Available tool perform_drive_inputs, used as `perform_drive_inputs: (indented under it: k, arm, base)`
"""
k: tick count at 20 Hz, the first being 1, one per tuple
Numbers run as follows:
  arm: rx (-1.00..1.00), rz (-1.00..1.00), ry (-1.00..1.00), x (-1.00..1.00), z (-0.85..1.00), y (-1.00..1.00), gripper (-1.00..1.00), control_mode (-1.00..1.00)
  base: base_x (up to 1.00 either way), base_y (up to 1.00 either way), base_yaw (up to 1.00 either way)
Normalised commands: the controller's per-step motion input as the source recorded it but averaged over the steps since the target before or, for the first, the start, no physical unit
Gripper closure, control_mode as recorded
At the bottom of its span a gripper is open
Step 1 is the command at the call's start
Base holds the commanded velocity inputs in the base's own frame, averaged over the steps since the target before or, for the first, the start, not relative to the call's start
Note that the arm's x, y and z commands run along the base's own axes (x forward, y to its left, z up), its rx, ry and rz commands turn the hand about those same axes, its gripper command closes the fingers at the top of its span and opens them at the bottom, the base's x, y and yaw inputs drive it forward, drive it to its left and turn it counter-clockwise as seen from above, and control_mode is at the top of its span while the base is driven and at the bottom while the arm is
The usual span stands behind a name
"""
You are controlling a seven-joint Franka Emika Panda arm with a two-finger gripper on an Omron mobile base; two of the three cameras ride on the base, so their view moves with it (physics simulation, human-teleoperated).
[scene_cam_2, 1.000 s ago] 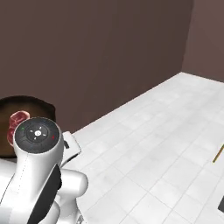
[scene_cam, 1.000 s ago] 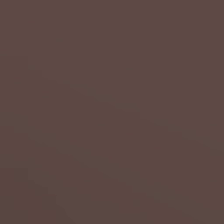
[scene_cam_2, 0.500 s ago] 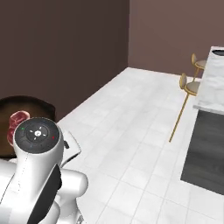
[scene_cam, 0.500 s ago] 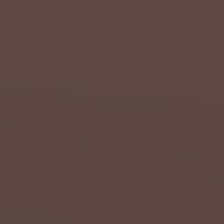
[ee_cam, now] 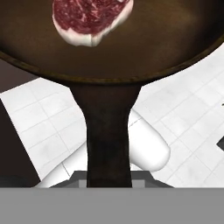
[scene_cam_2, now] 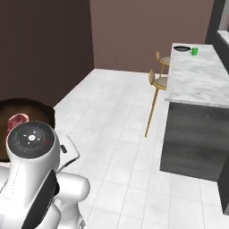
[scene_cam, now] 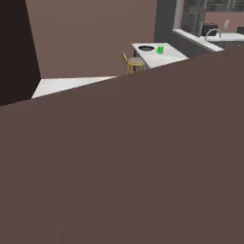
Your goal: Pick up the pan with the steak in it and place it on the dining table. Then place the steak on the plate.
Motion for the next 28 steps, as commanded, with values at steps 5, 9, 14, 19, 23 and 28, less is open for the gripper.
perform_drive_inputs:
  k: [5,9,14,19,23,28]
  arm:
    - [0.00,0.00,0.00,0.00,0.00,0.00,1.00,1.00]
    - [0.00,0.00,0.00,0.00,0.00,0.00,1.00,1.00]
    - [0.00,0.00,0.00,0.00,0.00,0.00,1.00,1.00]
    - [0.00,0.00,0.00,0.00,0.00,0.00,1.00,1.00]
    - [0.00,0.00,0.00,0.00,0.00,0.00,1.00,1.00]
    - [0.00,0.00,0.00,0.00,0.00,0.00,1.00,1.00]
  base:
    - [0.00,0.10,-0.05]
    - [0.05,0.85,-0.15]
    - [0.00,0.90,-0.14]
    - [0.19,0.77,-0.15]
    - [0.85,0.55,-0.21]
    - [0.96,0.52,-0.21]
